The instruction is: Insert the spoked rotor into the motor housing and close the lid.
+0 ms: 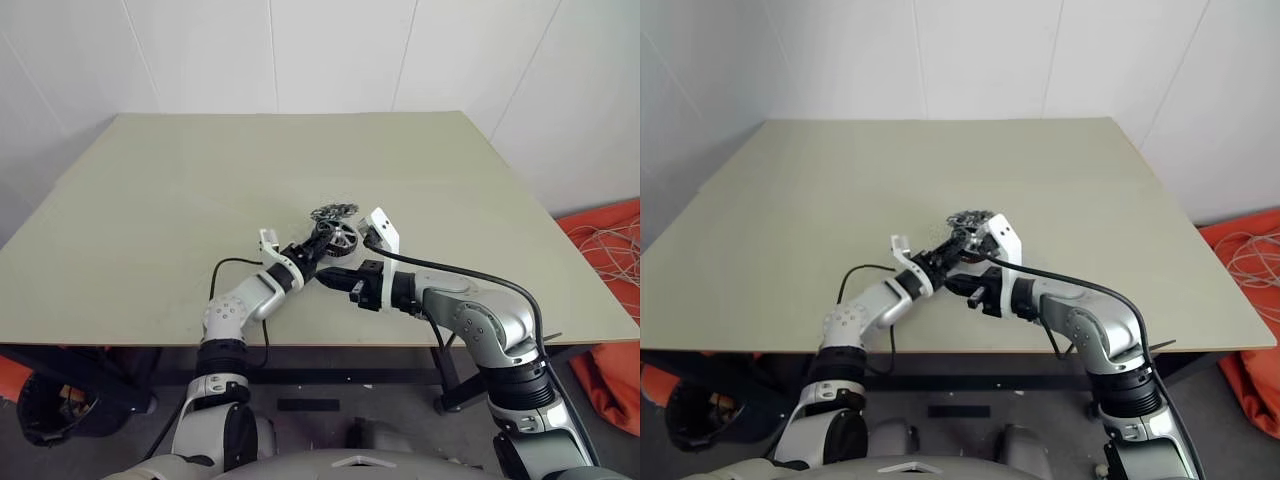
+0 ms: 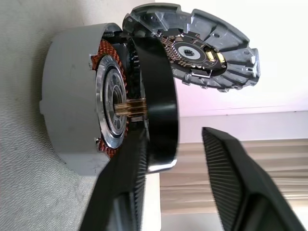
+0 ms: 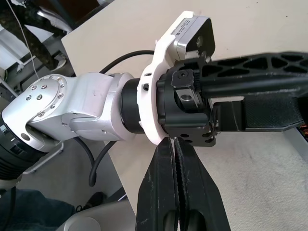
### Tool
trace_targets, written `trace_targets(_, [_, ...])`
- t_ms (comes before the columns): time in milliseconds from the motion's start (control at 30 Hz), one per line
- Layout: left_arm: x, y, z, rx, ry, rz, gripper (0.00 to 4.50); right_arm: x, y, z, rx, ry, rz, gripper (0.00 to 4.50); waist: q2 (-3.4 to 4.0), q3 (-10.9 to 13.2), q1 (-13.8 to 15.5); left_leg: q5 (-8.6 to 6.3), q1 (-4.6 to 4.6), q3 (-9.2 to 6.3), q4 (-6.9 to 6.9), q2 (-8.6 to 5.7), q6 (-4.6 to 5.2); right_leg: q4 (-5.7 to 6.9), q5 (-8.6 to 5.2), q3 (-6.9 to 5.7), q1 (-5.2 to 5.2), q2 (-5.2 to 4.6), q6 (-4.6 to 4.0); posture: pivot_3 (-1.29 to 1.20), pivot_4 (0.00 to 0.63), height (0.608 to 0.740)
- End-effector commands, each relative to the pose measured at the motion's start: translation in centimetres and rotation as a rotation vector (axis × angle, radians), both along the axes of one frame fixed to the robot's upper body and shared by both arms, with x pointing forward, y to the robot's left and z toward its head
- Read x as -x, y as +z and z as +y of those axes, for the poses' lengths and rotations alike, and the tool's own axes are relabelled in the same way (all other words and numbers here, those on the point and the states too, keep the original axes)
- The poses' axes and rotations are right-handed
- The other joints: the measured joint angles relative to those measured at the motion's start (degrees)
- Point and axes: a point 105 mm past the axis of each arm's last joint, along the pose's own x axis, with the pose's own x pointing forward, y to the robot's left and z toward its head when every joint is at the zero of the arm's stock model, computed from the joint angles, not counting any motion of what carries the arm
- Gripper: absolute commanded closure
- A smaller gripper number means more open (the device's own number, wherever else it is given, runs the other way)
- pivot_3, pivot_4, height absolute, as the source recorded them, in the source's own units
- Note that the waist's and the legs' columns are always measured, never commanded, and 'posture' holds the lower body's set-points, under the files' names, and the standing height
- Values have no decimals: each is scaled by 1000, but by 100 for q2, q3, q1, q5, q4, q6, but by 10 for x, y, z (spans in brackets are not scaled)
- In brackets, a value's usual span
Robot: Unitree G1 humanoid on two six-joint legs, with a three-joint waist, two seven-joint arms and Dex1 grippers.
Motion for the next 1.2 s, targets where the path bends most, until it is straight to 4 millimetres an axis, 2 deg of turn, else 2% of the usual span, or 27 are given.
trace_targets(33, [-4, 15, -2, 12, -10, -54, 1237, 0, 16, 6, -28, 28, -65, 4500, 0, 0, 1, 0, 0, 0, 0, 0, 0, -1, 0, 0, 0, 0, 0, 0, 0, 740])
trace_targets(133, [-4, 18, -1, 8, -5, -62, 253, 0, 16, 6, -28, 27, -65, 4500, 0, 0, 2, 0, 1, 0, 0, 0, 0, 0, 0, 0, 1, -1, 0, 0, 0, 740])
trace_targets(700, [5, 34, 31, -3, 67, -112, 253, -2, 16, 8, -31, 36, -67, 4500, 2, 4, -7, -5, -2, -1, -4, -1, 8, -4, -1, 0, -2, -1, -2, 0, 0, 740])
trace_targets(833, [14, 39, 43, -45, 81, -162, 253, -13, 17, 5, -23, -28, -106, 4500, 3, 5, -31, -5, -4, -1, -4, 1, 8, -4, -1, 0, -5, 1, -2, 0, 0, 740])
trace_targets(967, [28, 46, 57, -216, 88, -352, 253, -34, 19, 2, -25, -154, -163, 4500, 3, 6, -58, -4, -5, -1, -5, 5, 7, -2, -2, 0, -10, 1, -3, 0, 0, 740])
trace_targets(1033, [34, 43, 62, -345, 89, -446, 253, -39, 19, 1, -19, -179, -178, 4500, 6, 8, -54, -5, -7, -1, -6, 5, 8, -3, -2, 1, -14, 1, -2, 0, 0, 740])
trace_targets(1133, [39, 41, 74, -441, 134, -509, 253, -43, 17, 0, -18, -207, -180, 4500, 7, 9, -49, -5, -9, -1, -7, 2, 9, -7, -2, 1, -14, 0, -1, 0, 0, 740])
trace_targets(1167, [42, 41, 77, -464, 145, -528, 657, -43, 16, -1, -16, -208, -180, 4500, 7, 9, -49, -6, -9, 0, -7, 1, 10, -10, -2, 1, -14, 0, -1, 0, 0, 740])
trace_targets(1200, [44, 41, 80, -493, 156, -543, 862, -43, 16, -2, -14, -211, -180, 4500, 7, 9, -53, -7, -11, -1, -7, 1, 11, -10, -2, 1, -14, 0, 0, 0, 0, 740])
